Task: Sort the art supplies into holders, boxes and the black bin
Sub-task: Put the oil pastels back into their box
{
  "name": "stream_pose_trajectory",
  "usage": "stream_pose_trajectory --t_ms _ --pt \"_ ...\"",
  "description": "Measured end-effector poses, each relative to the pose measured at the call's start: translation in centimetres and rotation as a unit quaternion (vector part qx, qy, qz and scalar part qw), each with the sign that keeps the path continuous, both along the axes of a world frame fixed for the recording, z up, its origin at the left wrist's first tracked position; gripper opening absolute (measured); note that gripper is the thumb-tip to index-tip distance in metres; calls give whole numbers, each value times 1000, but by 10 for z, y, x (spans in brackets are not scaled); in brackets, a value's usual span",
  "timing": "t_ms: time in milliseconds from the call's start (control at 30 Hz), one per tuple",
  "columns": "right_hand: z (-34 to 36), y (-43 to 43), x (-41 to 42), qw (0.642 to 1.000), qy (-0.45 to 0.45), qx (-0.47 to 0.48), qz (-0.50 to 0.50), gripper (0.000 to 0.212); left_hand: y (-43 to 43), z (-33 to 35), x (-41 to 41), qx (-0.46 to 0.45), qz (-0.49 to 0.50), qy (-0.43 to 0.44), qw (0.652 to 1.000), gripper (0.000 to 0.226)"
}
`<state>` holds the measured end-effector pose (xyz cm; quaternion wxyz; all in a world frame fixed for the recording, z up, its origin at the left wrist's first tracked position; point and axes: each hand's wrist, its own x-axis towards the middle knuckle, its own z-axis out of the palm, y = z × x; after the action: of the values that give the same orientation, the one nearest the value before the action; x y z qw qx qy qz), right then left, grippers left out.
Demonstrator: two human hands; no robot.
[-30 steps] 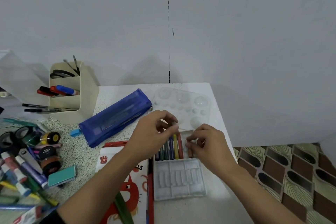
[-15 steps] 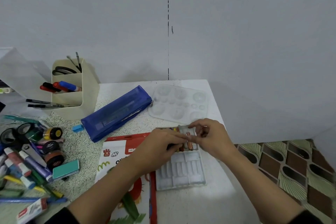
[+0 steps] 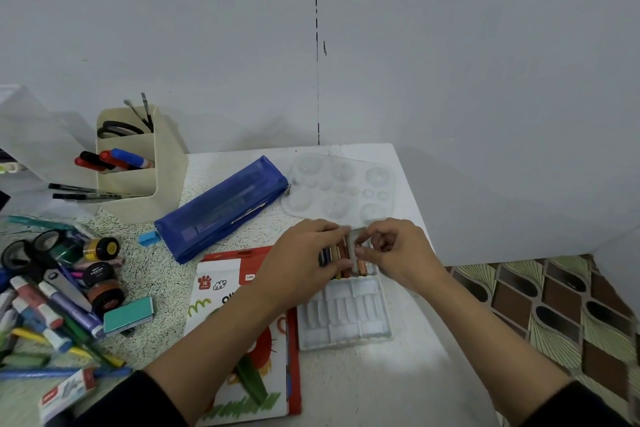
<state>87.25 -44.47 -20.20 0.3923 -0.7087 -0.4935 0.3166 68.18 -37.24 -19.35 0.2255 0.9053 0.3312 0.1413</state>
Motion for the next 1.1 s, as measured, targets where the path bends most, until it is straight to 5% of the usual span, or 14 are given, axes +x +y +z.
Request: stream_pose_trajectory --t_ms 267,633,1100 --pt "1 0 -1 1000 -19 -14 3 13 3 3 6 15 -24 48 998 39" --pt "3 0 0 1000 -3 -26 -6 16 -3 9 9 18 -16 76 997 57" --pt "21 -2 -36 987 -158 34 19 17 1 24 -23 -86 -38 63 994 37"
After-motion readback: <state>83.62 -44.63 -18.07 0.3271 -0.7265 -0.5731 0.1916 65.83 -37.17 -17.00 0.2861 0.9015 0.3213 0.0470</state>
